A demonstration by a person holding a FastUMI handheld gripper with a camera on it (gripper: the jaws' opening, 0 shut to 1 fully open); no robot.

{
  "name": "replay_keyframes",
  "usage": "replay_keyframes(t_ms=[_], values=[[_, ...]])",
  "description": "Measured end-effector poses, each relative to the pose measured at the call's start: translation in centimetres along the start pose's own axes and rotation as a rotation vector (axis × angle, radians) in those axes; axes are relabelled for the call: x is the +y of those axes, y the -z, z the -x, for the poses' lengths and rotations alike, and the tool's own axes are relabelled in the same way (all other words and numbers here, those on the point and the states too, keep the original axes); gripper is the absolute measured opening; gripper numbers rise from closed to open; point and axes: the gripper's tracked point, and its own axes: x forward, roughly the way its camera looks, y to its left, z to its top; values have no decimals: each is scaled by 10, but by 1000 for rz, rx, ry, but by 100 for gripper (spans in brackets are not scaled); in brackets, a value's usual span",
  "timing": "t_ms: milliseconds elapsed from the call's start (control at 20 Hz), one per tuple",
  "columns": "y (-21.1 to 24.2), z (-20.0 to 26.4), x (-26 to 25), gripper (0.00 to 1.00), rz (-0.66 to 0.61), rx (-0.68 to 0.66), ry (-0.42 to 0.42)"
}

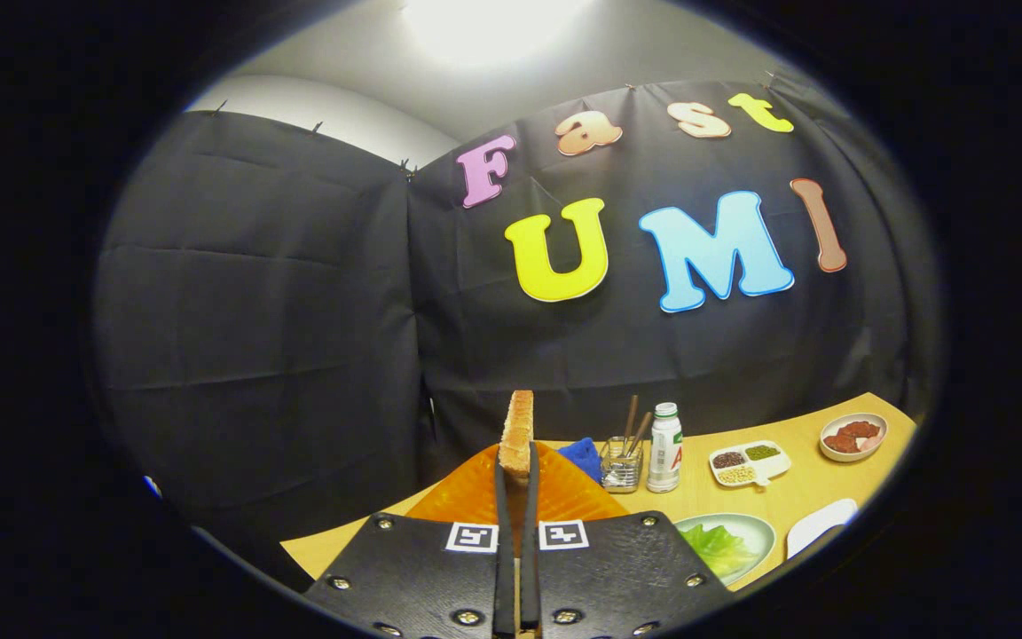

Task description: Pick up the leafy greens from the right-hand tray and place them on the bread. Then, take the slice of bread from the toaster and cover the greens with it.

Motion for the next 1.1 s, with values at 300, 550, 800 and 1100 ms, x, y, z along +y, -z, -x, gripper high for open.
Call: replay_keyframes(t_ms=[300,550,800,1100], values=[[13,12,-50,3,25,21,78],[31,20,-84,3,44,50,124],[45,28,-111,3,50,76,159],[60,34,-142,3,39,109,205]])
